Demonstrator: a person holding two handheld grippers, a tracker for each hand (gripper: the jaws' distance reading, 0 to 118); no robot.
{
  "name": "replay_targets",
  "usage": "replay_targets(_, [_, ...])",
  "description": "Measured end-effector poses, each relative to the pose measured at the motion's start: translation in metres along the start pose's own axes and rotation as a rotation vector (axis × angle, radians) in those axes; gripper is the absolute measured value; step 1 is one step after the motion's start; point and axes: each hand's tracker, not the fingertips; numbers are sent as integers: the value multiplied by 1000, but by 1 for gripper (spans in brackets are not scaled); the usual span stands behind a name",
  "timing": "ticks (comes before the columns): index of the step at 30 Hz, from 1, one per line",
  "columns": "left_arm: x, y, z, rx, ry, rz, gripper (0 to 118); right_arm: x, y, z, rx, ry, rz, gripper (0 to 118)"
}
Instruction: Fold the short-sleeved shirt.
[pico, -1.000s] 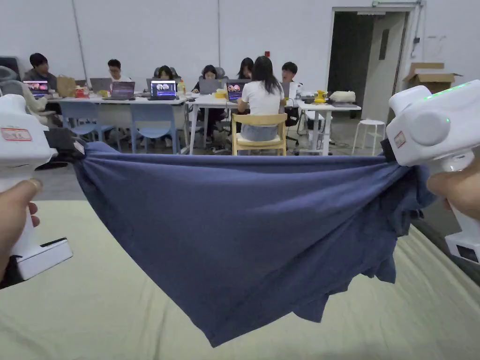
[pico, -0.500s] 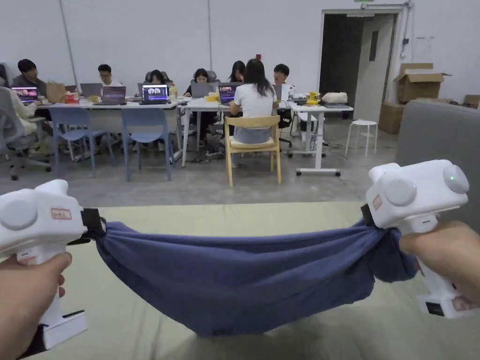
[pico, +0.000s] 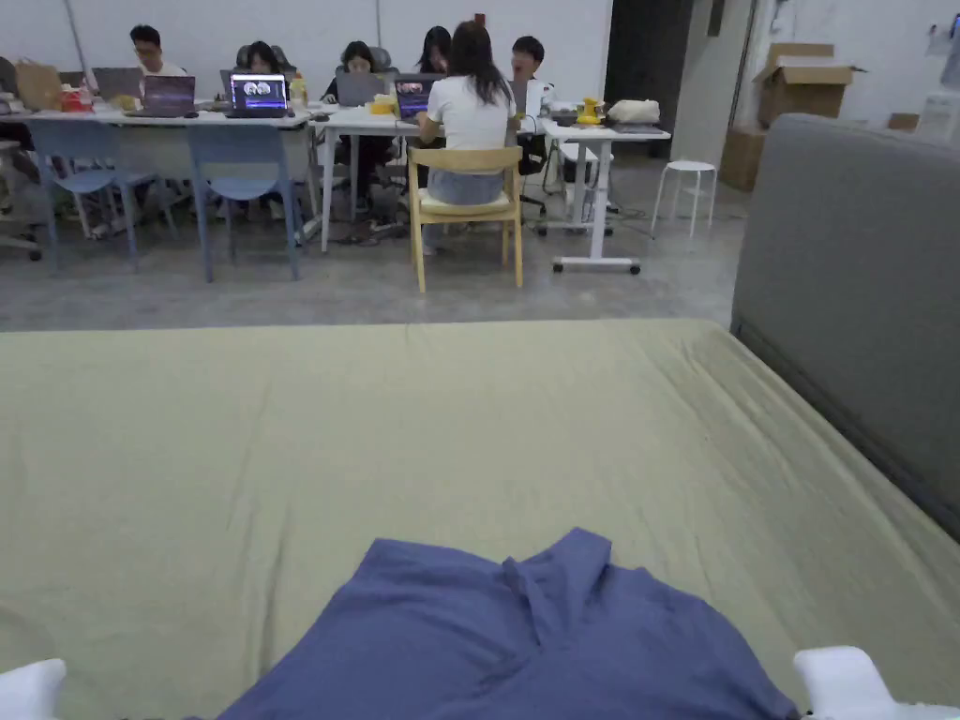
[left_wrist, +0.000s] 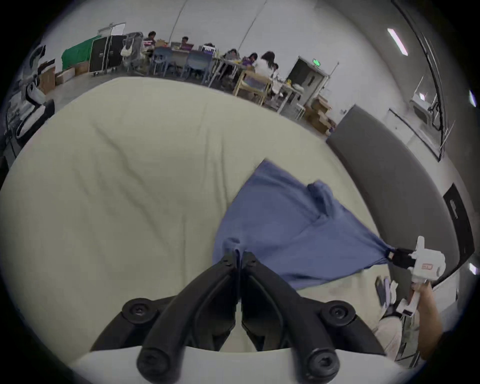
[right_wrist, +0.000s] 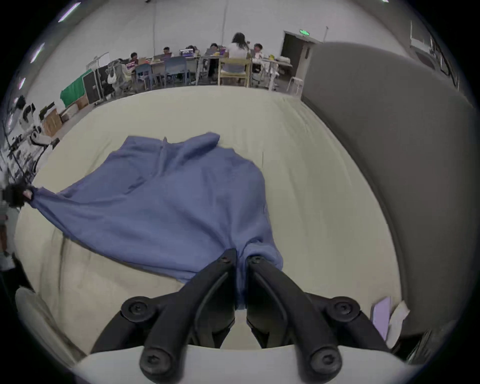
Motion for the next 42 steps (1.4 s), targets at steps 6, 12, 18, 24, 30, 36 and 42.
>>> replay_targets(6, [-22,-41,7,-118,37,-19,0,-1,-54,20,-56,12,-27,6])
replay_targets(12, [-34,-70,-34,-278,125,-15,0,-5,-91,-29,-216,16,-31,6])
replay_targets(18, [-59,-91,-57,-277,114,93,0,-2,-102,-56,-242,24,-42,9])
replay_targets(24, [-48,-71,-33,-206,108,147,118,1,-81,-41,-294,16,-30,74])
replay_targets(30, [5,-26,71,205,-31,104,118,7,-12,72,137,60,-95,118])
replay_targets(36, [41,-58,75,79,107,-13,118,-32,-12,108,207,112,-32,117])
replay_targets(42, [19,-91,25,-16,186,95,0,-71,-41,98,158,193,91,3])
